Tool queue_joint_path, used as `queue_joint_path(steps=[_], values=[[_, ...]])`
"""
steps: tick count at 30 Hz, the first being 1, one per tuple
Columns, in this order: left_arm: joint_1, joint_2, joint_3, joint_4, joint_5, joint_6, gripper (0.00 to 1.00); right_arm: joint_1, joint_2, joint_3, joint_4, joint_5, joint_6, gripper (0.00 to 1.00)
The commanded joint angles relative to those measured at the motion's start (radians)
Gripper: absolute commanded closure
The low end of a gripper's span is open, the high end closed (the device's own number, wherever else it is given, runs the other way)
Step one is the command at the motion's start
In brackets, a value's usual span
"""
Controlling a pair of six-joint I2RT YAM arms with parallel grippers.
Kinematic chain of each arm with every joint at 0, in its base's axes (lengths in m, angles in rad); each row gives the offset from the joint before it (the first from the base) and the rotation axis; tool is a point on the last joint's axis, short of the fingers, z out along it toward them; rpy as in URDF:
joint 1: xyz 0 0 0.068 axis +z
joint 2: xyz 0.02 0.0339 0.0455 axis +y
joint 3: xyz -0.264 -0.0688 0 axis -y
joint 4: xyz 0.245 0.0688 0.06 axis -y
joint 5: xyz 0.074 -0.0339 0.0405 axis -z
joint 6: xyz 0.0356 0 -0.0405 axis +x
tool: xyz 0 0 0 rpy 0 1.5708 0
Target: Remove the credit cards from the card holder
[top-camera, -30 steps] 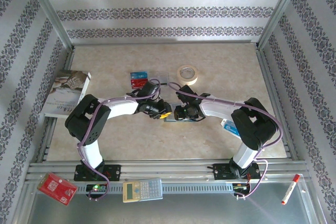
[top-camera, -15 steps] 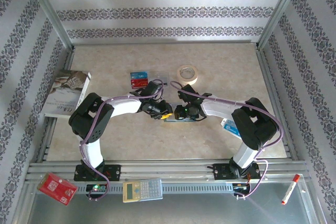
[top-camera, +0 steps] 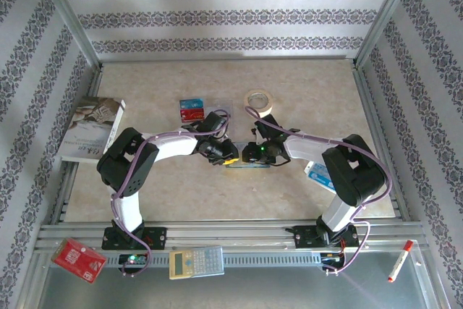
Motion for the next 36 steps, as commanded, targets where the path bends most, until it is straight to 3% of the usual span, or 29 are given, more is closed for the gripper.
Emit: queue_joint_path(steps=[1,10,18,26,31,36], values=[[-0.020,0.011,0.012,0.016,0.038,0.021,0.78,-0.005,0.038,-0.046,0.023,-0.041,0.019,0.63],[-0.028,-0.001,0.047,-0.199,-0.125,0.109,0.76,-0.010,0.052,-0.041,-0.012,0.004,0.016,0.69],[-0.050,0.039,0.052,-0.095,-0.054,0.067,0.76,-0.004,0.077,-0.034,-0.025,0.018,0.019,0.71],[-0.038,-0.051,0.007,0.032,-0.019,0.029,0.81,-0.006,0.062,-0.036,-0.021,0.012,0.023,0.71],[-0.032,-0.074,0.002,0.030,-0.021,0.030,0.89,-0.018,0.007,-0.033,-0.019,-0.007,0.035,0.69],[-0.032,-0.072,0.010,0.025,-0.016,0.029,0.91,-0.040,-0.108,-0.033,-0.018,-0.025,0.067,0.62]])
